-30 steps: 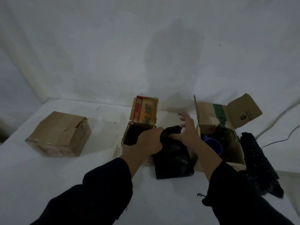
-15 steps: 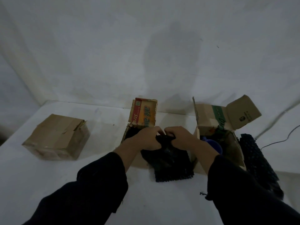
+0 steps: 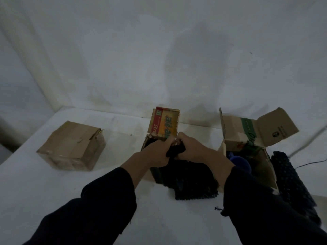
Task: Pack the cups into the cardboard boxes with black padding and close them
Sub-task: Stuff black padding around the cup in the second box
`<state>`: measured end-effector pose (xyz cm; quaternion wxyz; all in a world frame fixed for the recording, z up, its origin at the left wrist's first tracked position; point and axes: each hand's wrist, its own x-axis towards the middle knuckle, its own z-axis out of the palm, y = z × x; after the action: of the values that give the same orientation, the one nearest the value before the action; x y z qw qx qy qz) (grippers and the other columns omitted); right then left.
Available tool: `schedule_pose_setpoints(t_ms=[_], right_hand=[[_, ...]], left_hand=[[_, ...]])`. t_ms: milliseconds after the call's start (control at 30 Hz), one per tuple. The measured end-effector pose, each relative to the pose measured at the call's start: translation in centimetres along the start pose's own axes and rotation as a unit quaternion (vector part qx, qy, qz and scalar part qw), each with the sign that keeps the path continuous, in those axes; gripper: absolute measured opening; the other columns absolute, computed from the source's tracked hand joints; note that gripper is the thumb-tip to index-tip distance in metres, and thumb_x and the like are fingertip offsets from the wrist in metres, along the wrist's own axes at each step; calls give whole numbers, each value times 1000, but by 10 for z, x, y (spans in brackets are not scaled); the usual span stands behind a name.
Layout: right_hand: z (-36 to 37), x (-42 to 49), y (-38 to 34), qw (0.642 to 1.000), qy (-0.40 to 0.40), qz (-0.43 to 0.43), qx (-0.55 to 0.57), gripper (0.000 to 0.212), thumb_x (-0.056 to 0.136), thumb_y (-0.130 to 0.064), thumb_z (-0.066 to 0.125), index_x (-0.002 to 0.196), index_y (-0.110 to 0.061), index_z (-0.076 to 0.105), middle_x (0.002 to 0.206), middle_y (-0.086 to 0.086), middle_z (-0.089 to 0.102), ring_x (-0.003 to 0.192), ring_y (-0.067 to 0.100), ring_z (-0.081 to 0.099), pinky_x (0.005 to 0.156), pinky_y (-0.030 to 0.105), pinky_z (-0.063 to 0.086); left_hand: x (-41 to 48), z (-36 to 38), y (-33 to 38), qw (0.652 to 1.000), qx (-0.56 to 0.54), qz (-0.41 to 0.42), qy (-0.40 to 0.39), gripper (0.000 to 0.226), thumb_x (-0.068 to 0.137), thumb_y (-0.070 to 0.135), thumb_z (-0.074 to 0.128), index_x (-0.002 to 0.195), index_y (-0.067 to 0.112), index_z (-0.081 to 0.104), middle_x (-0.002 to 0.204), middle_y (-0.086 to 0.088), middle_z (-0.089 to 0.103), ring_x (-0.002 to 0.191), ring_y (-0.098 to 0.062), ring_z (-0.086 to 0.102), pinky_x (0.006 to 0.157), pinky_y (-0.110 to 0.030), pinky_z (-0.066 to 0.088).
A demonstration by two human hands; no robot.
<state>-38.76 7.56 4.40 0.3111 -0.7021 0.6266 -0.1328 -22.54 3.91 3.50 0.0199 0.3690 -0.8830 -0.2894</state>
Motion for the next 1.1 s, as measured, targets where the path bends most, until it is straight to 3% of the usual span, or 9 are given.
schedule_pose_setpoints(t_ms=[133, 267, 400, 500, 667, 767, 867, 1000, 1100], right_hand=[[2, 5, -8, 994, 26, 5, -111, 35, 81, -16, 66, 96, -18, 34, 93, 7, 57, 77, 20, 52, 63, 28, 37], [10, 12, -6, 982, 42, -8, -184, 16, 80, -13, 60, 93, -11, 50, 95, 8, 59, 83, 25, 56, 69, 32, 42], [11, 13, -6, 996, -20, 0, -86, 41, 74, -23, 74, 108, -12, 54, 103, 6, 61, 93, 23, 59, 77, 32, 45], [8, 10, -9, 999, -41, 14, 17, 61, 60, -40, 82, 103, -10, 50, 100, 6, 59, 92, 25, 57, 77, 39, 47], [5, 10, -9, 997, -18, 17, 68, 46, 65, -26, 83, 80, -23, 39, 94, 4, 55, 87, 25, 52, 70, 37, 43], [5, 9, -14, 998, 6, 14, 56, 49, 62, -17, 83, 89, -22, 42, 102, 5, 57, 96, 24, 56, 79, 39, 48], [5, 10, -17, 1000, 25, 6, 11, 44, 64, -14, 80, 74, -30, 39, 98, 5, 60, 91, 22, 56, 75, 36, 47], [8, 13, -19, 998, 37, -21, -55, 43, 66, -6, 70, 65, -27, 32, 76, -2, 47, 72, 18, 45, 59, 28, 34], [7, 17, -17, 997, 28, -16, -74, 42, 68, 4, 60, 63, -24, 28, 67, -6, 42, 66, 16, 42, 55, 27, 30]], left_hand=[[-1, -3, 0, 997, -62, -49, -10, 29, 86, 23, 58, 100, 14, 33, 79, 3, 43, 71, -13, 46, 56, -23, 32], [-1, -7, -4, 992, -113, -56, -27, 35, 83, 6, 59, 102, 15, 31, 94, -2, 40, 82, -14, 43, 63, -22, 37], [-5, -11, -12, 994, -103, -25, 22, 43, 74, -2, 61, 97, 21, 33, 99, -3, 41, 86, -18, 43, 62, -20, 36], [-7, -13, -20, 993, -102, -25, 61, 41, 69, -4, 61, 90, 21, 36, 96, -6, 47, 85, -22, 47, 60, -25, 39], [-10, -13, -26, 993, -62, -17, 95, 41, 66, -2, 65, 74, 26, 36, 77, 8, 46, 77, -19, 48, 56, -20, 36], [-9, -14, -27, 993, -76, -41, 84, 43, 65, 4, 69, 95, 21, 42, 88, 3, 51, 82, -20, 52, 63, -27, 42], [-7, -17, -24, 993, -51, -102, -4, 57, 77, 15, 66, 125, 16, 35, 116, -6, 52, 95, -20, 49, 73, -29, 44], [-7, -17, -22, 992, -40, -109, -47, 51, 81, 28, 67, 124, 16, 42, 124, -7, 50, 98, -18, 46, 80, -28, 42], [-8, -14, -20, 981, -150, -114, -36, 66, 79, 34, 71, 129, 18, 31, 122, -6, 47, 108, -23, 51, 86, -33, 47]])
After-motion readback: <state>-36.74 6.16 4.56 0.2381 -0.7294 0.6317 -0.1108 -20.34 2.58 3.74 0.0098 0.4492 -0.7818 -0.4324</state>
